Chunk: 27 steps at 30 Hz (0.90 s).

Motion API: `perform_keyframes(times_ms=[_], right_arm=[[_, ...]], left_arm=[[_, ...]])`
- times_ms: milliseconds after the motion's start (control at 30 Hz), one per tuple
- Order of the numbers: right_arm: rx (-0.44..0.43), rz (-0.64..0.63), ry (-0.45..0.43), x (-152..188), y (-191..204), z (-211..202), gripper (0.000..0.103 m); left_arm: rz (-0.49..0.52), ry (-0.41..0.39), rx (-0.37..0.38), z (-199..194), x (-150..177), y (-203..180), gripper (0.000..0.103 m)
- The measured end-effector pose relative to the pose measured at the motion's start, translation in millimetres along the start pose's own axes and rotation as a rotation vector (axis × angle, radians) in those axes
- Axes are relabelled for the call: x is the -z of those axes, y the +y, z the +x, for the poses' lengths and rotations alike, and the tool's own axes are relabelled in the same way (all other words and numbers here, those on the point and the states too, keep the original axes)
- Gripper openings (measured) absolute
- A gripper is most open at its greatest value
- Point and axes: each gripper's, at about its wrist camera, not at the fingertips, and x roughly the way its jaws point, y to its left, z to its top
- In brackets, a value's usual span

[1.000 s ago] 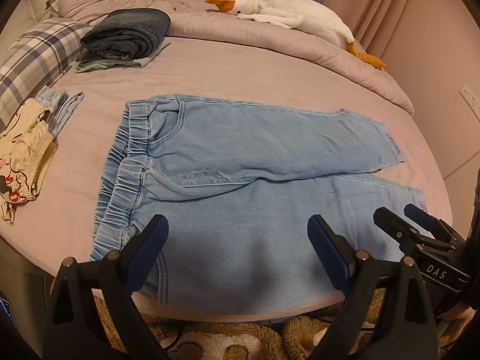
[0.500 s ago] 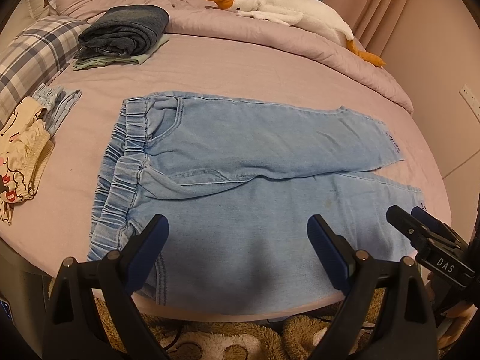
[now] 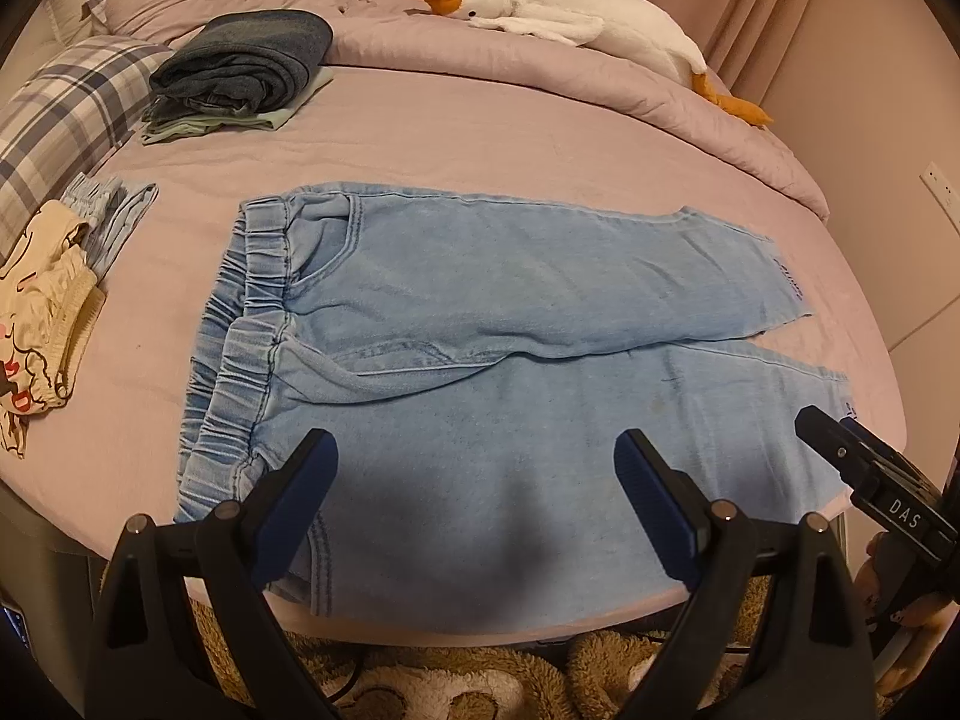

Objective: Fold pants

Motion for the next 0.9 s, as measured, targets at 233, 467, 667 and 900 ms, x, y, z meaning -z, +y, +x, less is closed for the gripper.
perform_keyframes(times_ms=[233, 467, 667, 900], right_arm=[[-0.004, 0.004, 0.002, 0.1, -1.3, -0.2, 0.098], [0.014, 0.055, -0.002, -1.3, -25.9, -3.9, 0.098], [0.229, 0.252, -0.031, 2.0, -128.4, -19.1, 0.098], [0.367, 0.549, 0.022, 34.7, -258.4, -23.4, 0.098]], left_arm=[[-0.004, 0.006, -0.001, 2.1, -1.0, 0.0, 0.093], [-0.046, 0.000, -0.039, 4.1, -6.1, 26.0, 0.093], [-0.165, 0.027, -0.145, 13.5, -6.0, 95.6, 0.093], [-0.293, 0.165, -0.190, 41.0, 16.3, 159.5, 0.090]])
